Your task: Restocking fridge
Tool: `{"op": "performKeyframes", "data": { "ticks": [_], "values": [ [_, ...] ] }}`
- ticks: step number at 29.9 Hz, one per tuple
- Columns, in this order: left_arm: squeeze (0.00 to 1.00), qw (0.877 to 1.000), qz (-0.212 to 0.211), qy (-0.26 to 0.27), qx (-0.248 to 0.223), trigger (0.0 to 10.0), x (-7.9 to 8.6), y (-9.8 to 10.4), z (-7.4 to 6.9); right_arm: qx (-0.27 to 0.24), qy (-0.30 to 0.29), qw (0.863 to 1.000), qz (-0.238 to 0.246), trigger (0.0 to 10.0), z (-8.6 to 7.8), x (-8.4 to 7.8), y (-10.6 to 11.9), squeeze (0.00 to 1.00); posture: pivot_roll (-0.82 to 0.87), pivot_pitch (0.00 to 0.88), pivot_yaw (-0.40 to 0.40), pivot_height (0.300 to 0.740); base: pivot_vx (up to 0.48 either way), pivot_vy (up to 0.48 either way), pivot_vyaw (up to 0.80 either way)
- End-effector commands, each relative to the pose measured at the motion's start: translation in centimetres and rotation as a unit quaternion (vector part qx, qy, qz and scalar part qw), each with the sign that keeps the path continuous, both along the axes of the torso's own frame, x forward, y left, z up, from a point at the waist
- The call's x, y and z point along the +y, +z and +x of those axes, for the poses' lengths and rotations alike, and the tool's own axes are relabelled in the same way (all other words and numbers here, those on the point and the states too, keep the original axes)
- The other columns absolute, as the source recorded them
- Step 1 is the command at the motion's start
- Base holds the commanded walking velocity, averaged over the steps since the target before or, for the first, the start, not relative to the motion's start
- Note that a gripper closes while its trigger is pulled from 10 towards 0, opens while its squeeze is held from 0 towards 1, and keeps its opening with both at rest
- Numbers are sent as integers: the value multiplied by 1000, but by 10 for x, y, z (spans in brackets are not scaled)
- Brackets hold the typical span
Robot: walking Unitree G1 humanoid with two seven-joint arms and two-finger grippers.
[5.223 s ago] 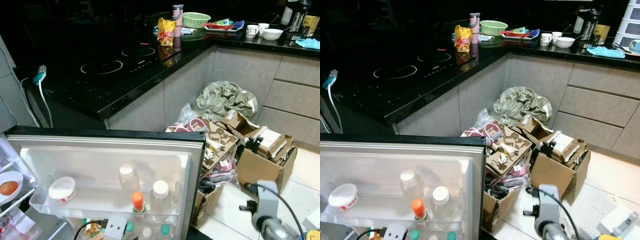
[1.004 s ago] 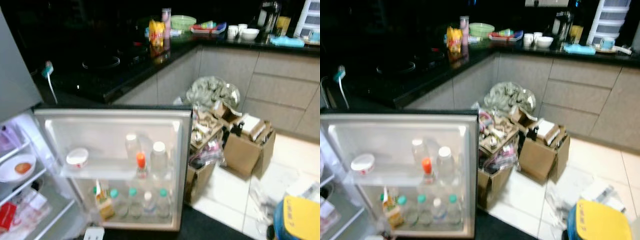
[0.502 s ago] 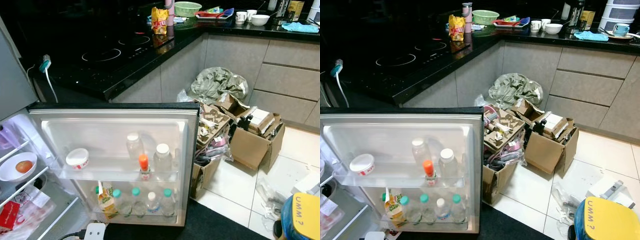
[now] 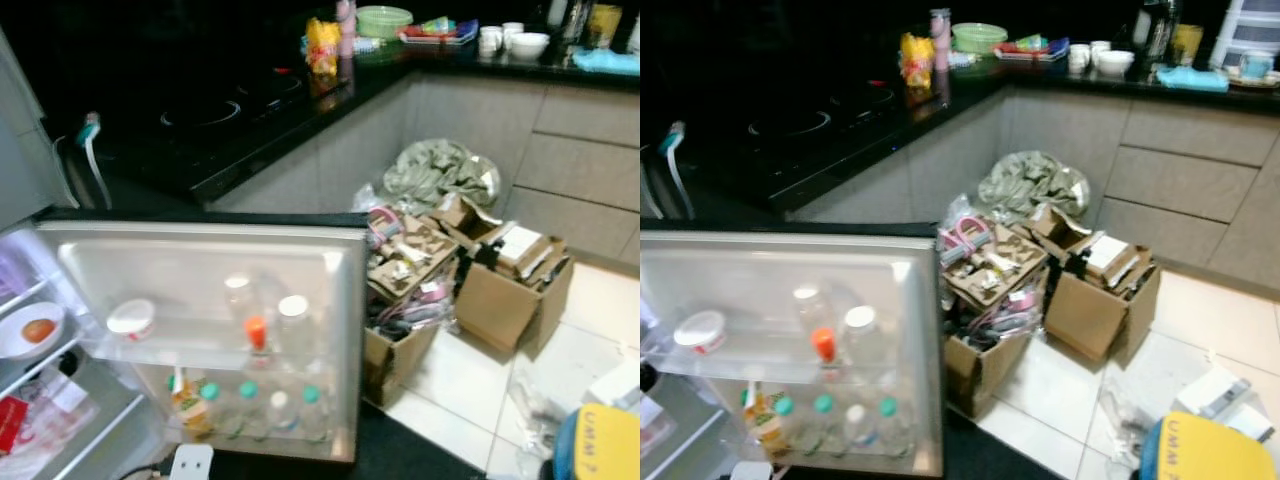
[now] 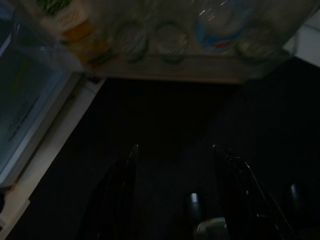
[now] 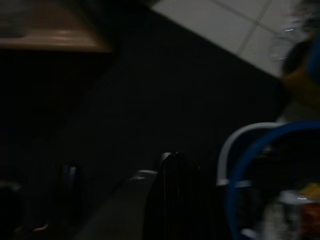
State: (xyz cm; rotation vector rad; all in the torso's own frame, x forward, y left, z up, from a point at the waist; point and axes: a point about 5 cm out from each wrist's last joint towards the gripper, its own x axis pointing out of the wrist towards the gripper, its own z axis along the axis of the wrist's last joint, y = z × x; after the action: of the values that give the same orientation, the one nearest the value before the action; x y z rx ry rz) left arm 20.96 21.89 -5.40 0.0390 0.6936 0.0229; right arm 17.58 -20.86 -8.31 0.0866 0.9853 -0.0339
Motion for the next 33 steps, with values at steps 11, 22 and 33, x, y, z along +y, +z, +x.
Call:
{"op": "performKeyframes", "data": {
  "ticks": [11, 22, 33],
  "values": [
    [0, 1000, 1, 2, 18, 10000, 4, -6, -12, 13, 6, 1000, 10, 10000, -10, 8, -6, 0, -16, 80, 52, 740, 0, 0, 0],
    [0, 1000, -6, 8, 19, 10000, 6, -6, -12, 13, 8, 1000, 12, 10000, -9, 9, -6, 0, -13, 81, 52, 740, 0, 349, 0],
    [0, 1000, 0, -21, 19, 10000, 2, -6, -10, 13, 6, 1000, 12, 10000, -10, 9, -6, 0, -16, 82, 53, 740, 0, 44, 0]
  ]
}}
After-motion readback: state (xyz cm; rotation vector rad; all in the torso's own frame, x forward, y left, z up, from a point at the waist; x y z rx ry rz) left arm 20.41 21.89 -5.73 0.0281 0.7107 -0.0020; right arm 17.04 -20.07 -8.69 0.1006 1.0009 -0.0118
